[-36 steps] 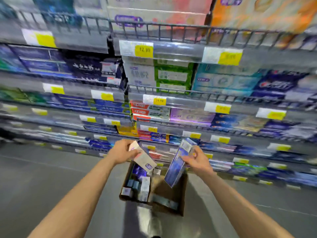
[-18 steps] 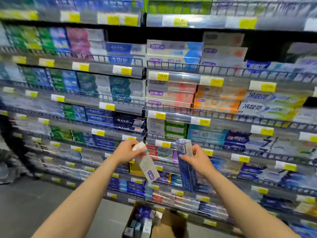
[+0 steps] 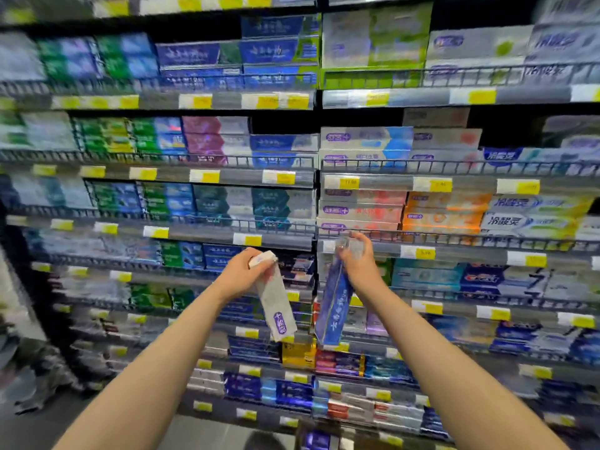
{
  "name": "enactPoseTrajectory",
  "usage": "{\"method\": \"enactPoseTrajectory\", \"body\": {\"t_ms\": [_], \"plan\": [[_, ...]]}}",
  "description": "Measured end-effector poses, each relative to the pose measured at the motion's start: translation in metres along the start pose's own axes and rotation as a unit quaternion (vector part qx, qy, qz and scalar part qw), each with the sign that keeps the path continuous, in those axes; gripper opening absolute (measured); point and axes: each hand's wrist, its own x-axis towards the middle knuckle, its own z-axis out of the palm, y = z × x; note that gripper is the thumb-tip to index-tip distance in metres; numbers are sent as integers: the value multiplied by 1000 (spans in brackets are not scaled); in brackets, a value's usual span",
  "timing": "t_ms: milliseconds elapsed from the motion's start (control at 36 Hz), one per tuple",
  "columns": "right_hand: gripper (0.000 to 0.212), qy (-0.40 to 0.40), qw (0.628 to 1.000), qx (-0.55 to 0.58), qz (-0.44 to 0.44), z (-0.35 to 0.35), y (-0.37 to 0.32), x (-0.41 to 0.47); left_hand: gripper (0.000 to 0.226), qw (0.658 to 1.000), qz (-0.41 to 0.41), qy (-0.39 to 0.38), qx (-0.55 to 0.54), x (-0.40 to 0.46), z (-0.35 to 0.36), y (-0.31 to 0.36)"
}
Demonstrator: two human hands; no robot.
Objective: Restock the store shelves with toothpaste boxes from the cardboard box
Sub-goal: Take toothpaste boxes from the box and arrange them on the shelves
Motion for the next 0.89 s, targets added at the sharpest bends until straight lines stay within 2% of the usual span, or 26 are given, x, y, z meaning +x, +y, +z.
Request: {"method": "enactPoseTrajectory", "body": {"t_ms": [83,194,278,361,500,583,639,667,778,889], "plan": [[26,24,996,76,35,20,0,4,30,1000,-11,7,-26,3,-21,-15],[5,53,987,142,59,38,-5,6,18,999,4,8,-40,10,-42,-29],[8,97,983,141,67,44,-3,9,26,997,0,35,-66,13,-47,-37],[25,146,977,136,79,42,2,13,29,993,4,60,-99,11,-47,-42],[42,271,932,204,131,34,4,24,30,996,3,48,-78,13,-50,-41],[28,343,896,237,151,32,-1,32,46,998,14,-1,-54,14,-51,-33],[19,366,878,268,150,36,-6,33,49,999,22,-37,-33,16,-49,-29],[21,374,870,287,147,37,-7,35,49,998,29,-53,-22,17,-49,-26],[33,334,876,314,152,42,-4,35,49,993,68,-96,10,12,-40,-16],[38,230,910,297,177,46,1,30,47,996,56,-67,0,11,-34,-17]]}}
